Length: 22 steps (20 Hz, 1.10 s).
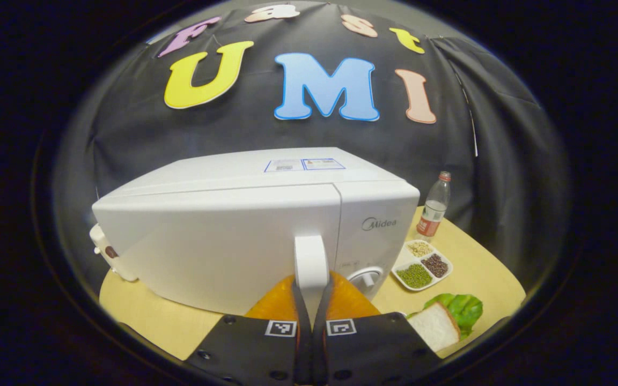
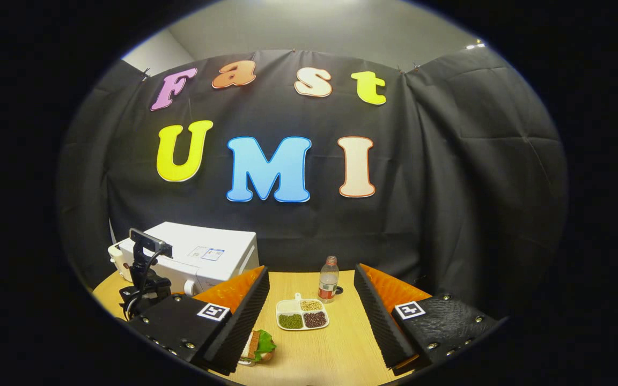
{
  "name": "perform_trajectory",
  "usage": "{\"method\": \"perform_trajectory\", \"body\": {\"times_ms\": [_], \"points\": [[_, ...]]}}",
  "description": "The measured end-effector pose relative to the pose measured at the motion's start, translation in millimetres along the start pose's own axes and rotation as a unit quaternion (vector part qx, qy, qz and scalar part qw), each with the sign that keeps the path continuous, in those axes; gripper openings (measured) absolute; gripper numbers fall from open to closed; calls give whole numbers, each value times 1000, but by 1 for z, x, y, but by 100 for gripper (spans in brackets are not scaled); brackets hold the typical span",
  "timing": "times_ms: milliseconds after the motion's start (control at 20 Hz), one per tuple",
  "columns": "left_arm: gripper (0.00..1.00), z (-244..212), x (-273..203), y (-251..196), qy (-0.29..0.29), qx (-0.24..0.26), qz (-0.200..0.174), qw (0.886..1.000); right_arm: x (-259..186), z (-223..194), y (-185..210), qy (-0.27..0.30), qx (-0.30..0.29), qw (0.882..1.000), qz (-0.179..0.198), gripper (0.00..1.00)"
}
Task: Open the microwave oven with the left hand, put the food in, and close the microwave oven.
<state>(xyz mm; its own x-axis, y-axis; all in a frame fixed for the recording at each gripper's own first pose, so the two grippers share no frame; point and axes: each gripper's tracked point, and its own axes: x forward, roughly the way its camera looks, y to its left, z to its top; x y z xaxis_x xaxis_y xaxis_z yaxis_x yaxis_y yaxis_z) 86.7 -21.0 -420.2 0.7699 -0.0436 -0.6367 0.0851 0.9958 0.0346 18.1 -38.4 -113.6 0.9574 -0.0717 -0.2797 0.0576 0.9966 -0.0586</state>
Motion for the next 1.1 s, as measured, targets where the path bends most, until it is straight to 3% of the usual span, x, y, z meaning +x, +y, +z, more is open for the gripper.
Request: {"method": "perform_trajectory", "body": {"times_ms": [150, 550, 1100], "points": [[6, -3, -5, -1, 11, 3, -2, 1000, -1, 2, 1, -5, 3, 1000, 2, 96], [9, -45, -96, 14, 34, 20, -31, 999, 0, -4, 28, 3, 28, 999, 33, 96], [6, -96, -207, 81, 63, 29, -49, 996, -18, -8, 89, 3, 28, 997, 77, 96]]}}
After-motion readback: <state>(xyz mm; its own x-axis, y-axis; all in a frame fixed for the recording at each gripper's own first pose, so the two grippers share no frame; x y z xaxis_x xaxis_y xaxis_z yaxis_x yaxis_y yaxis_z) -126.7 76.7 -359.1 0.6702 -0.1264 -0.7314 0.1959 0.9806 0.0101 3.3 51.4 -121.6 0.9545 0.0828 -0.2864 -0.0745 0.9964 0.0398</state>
